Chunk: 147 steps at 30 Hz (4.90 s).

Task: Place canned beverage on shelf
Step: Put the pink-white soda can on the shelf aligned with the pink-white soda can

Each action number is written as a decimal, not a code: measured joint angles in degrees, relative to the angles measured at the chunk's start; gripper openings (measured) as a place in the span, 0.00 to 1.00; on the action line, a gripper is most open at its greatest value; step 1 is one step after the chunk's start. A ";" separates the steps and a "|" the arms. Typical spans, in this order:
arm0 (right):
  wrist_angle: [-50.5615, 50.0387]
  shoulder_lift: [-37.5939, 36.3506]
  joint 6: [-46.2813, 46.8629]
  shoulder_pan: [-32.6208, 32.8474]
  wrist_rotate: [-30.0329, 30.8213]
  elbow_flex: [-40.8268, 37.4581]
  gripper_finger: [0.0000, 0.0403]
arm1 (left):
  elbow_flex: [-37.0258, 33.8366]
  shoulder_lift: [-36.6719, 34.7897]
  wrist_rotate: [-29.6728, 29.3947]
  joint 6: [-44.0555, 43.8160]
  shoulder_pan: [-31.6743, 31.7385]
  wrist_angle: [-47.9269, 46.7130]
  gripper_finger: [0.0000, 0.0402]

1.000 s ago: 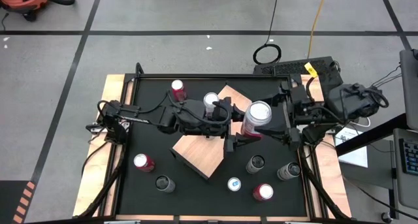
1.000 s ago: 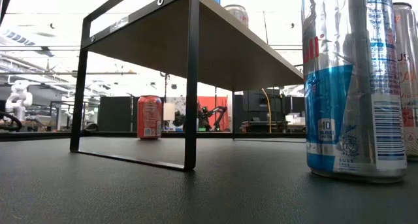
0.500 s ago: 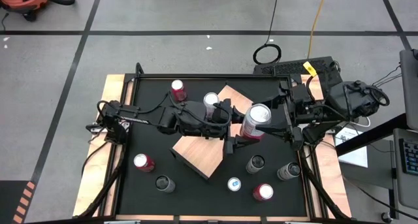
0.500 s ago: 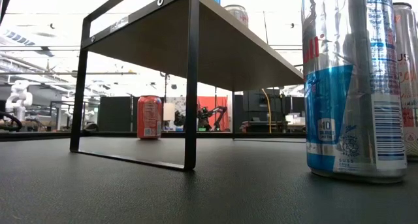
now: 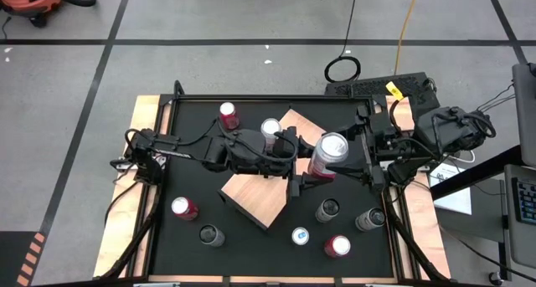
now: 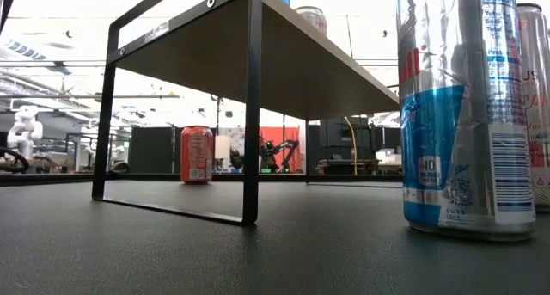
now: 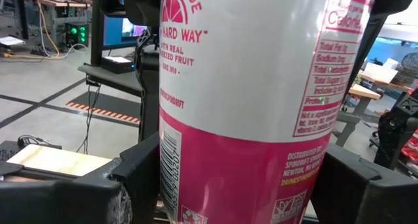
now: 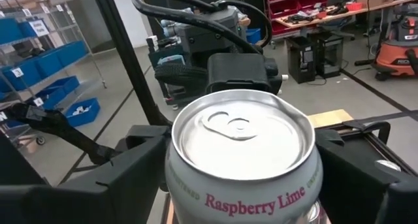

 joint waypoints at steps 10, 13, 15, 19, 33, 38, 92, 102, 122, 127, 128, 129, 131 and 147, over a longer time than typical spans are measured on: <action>0.00 -0.02 -1.96 -0.02 0.20 -0.04 0.72 | 0.01 0.00 -0.05 0.00 0.03 0.07 0.72; -0.02 -0.04 -2.02 -0.02 0.29 -0.04 0.69 | 0.02 0.00 -0.26 0.00 0.04 0.07 0.72; 0.00 -0.04 -2.10 -0.02 0.29 -0.04 0.68 | 0.02 0.00 -0.33 -0.02 0.04 0.05 0.72; 0.00 -0.04 -2.18 -0.02 0.30 -0.04 0.69 | 0.02 0.00 -0.38 -0.03 0.04 -0.02 0.73; -0.66 -0.39 -2.34 0.00 0.28 -0.15 0.69 | 0.11 -0.25 -7.54 -3.68 -1.54 -0.89 0.98; -4.33 -1.47 1.31 0.04 0.22 -0.15 0.69 | 0.13 -1.81 -9.17 -4.80 -2.74 -1.58 0.97; -6.19 -7.39 27.71 10.83 39.90 -35.02 0.69 | 0.09 -6.08 -22.80 -13.62 -9.88 -14.14 0.97; 7.69 -6.84 22.64 5.04 38.83 -43.51 0.69 | 0.07 -6.08 -22.60 -15.06 -9.88 -14.14 0.97; 25.33 -6.86 15.95 -0.83 35.80 -55.30 0.69 | 0.04 -6.03 -22.59 -15.10 -9.75 -16.76 0.97; 25.33 -5.41 14.96 -2.05 33.98 -55.30 0.69 | 0.04 -6.03 -22.86 -15.06 -9.75 -16.76 0.97; 25.43 -4.78 14.98 -2.13 33.56 -55.30 0.69 | 0.04 -6.03 -22.88 -15.06 -9.75 -16.76 0.97; 26.02 -4.13 14.86 -2.23 33.01 -55.34 0.69 | 0.04 -6.03 -22.91 -15.06 -9.75 -16.79 0.97; 27.78 -3.07 14.62 -2.21 32.70 -55.34 0.69 | 0.04 -6.03 -22.99 -15.06 -9.70 -16.98 0.97; 29.68 -1.61 13.78 -3.81 34.13 -55.34 0.69 | 0.04 -6.03 -23.28 -14.51 -9.70 -17.29 0.97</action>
